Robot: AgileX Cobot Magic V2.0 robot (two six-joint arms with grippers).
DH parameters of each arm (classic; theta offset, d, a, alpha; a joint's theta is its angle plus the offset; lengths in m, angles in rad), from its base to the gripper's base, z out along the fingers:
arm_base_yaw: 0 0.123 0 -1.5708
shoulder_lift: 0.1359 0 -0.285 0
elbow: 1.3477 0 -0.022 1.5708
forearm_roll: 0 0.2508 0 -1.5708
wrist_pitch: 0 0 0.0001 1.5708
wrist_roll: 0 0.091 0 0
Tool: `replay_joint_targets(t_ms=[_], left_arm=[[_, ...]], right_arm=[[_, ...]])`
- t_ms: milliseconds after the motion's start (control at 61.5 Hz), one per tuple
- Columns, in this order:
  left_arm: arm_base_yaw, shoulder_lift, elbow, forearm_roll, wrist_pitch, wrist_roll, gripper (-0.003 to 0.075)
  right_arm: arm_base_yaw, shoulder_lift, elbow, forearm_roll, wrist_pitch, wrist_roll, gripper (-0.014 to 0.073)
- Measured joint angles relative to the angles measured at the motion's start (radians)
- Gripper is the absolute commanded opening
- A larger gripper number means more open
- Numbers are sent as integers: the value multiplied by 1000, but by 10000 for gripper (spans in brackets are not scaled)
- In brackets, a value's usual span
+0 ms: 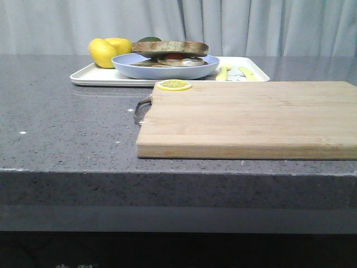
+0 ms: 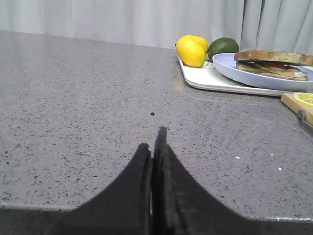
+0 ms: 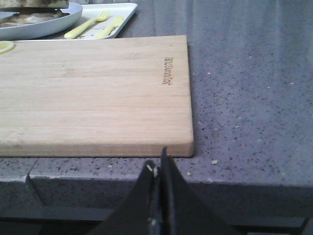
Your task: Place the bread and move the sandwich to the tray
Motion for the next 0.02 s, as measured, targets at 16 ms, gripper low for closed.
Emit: replay_joint_targets(t_ms=[16], left_arm=[[0, 0, 0, 0, 0, 0, -20]], right_arm=[[0, 0, 0, 0, 0, 0, -60]])
